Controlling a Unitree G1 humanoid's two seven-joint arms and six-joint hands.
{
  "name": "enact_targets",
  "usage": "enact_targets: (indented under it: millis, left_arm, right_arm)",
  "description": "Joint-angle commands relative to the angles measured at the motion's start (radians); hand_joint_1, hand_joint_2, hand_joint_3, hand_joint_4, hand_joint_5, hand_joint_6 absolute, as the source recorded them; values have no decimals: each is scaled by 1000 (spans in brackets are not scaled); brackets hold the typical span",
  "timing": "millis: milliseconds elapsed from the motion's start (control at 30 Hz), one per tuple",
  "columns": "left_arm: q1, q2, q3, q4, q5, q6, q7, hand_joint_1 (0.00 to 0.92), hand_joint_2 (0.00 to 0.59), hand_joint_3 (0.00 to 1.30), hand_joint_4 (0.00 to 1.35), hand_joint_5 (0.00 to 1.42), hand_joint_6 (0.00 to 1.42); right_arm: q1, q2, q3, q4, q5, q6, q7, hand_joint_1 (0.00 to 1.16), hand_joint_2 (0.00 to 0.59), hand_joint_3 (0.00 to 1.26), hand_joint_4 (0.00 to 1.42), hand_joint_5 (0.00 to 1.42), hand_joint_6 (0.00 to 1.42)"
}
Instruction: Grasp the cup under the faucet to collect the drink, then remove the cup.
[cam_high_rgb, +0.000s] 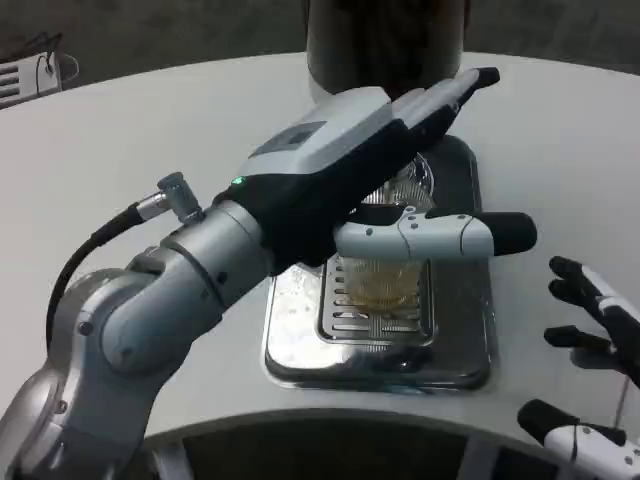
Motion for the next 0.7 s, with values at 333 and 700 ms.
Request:
enact_targets:
  millis: [333,700]
  left_arm:
    - [37,2,13,-21,-10,60,-62,0,0,0,0,0,64]
    - [30,7,42,-42,-22,67,-73,0,0,0,0,0,71]
  right_arm:
    - [-170,56,206,144,-119,25,-125,740,239,5,32,169,176]
    - [-317,110,308,248,-205,66,-219,755,231,0,32,154,164]
